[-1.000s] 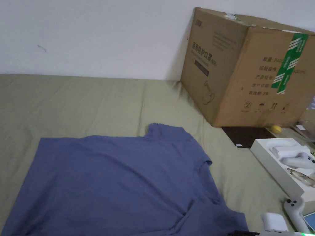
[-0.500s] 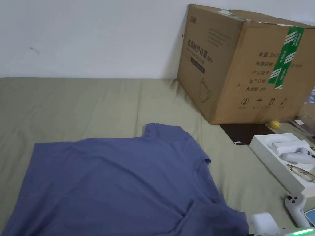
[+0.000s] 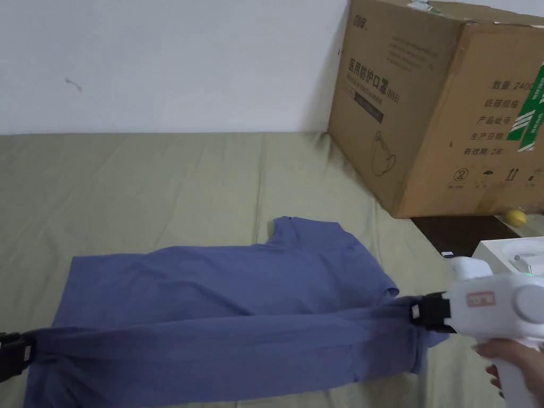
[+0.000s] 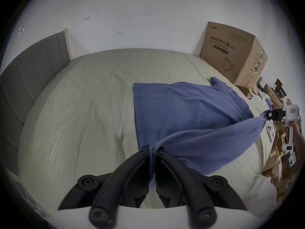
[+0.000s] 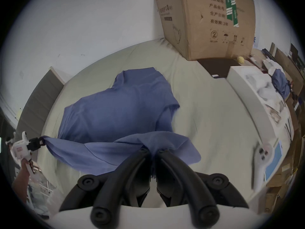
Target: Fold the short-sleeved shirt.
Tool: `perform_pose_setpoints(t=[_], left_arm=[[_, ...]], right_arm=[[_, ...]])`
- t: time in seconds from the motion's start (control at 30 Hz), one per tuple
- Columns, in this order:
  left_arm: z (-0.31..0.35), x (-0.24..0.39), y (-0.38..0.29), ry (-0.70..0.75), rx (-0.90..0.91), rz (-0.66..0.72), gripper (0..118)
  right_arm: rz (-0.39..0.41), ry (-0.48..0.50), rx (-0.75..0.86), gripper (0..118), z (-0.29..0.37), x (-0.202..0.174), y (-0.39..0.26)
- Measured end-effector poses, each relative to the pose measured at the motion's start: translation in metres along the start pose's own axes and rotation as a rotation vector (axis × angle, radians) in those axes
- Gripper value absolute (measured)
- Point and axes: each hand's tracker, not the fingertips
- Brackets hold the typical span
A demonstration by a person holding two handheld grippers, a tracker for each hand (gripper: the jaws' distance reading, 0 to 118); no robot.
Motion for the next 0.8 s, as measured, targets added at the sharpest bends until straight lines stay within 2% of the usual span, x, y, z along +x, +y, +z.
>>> perform_pose_setpoints(t=[0.07,0.1,0.13,0.17,0.2,0.23,0.27,0.33,0.37,0.4,0.47,0.57,0.6,0.63,0.67,0.7,0.73,0.77,0.8], left_arm=[[-0.027,-0.001,0.015,0.009,-0.02,0.014,4],[-0.039,-0.002,0.02,0.009,-0.033,0.026,5],[-0.05,-0.004,0.023,0.005,-0.043,0.044,13],[-0.06,-0.006,0.025,0.007,-0.05,0.068,32],[-0.068,-0.009,0.025,0.021,-0.053,0.093,62],[-0.074,-0.012,0.024,0.034,-0.052,0.115,102],[-0.078,-0.017,0.023,0.033,-0.054,0.133,109],[-0.077,-0.023,0.018,0.026,-0.021,0.159,118],[-0.072,-0.024,0.017,0.008,0.024,0.18,117],[-0.067,-0.025,0.015,0.01,0.013,0.188,117],[-0.053,-0.022,0.009,-0.001,0.031,0.201,118],[-0.015,-0.006,-0.003,-0.038,0.1,0.157,117],[0.002,0.003,-0.009,-0.055,0.137,0.128,117],[0.019,0.01,-0.017,-0.058,0.196,0.102,112],[0.038,0.022,-0.027,-0.046,0.261,0.074,103],[0.058,0.033,-0.039,-0.032,0.335,0.041,86],[0.074,0.043,-0.049,-0.033,0.387,0.014,52],[0.089,0.052,-0.059,-0.024,0.427,-0.006,23],[0.102,0.062,-0.07,0.001,0.464,-0.017,4]], right_arm=[[-0.027,-0.022,-0.029,6,-0.033,0.0,0.017],[-0.038,-0.063,-0.035,11,-0.047,-0.001,0.022],[-0.047,-0.083,-0.032,24,-0.059,-0.002,0.025],[-0.059,-0.092,-0.018,41,-0.069,-0.003,0.027],[-0.07,-0.115,0.001,62,-0.076,-0.004,0.027],[-0.074,-0.135,0.028,97,-0.081,-0.004,0.027],[-0.075,-0.148,0.054,97,-0.085,-0.004,0.027],[-0.058,-0.217,0.122,113,-0.086,-0.005,0.023],[-0.05,-0.23,0.191,118,-0.078,-0.006,0.019],[-0.059,-0.203,0.235,117,-0.072,-0.007,0.018],[-0.09,-0.119,0.263,117,-0.052,-0.01,0.013],[-0.088,-0.048,0.279,115,-0.014,-0.028,0.0],[-0.078,-0.009,0.311,110,0.003,-0.037,-0.008],[-0.068,0.016,0.362,95,0.019,-0.046,-0.018],[-0.05,0.027,0.412,81,0.035,-0.055,-0.028],[-0.023,0.029,0.458,62,0.051,-0.066,-0.041],[0.006,0.024,0.496,44,0.065,-0.076,-0.053],[0.043,0.024,0.557,34,0.078,-0.086,-0.068],[0.09,0.053,0.595,22,0.09,-0.094,-0.083]])
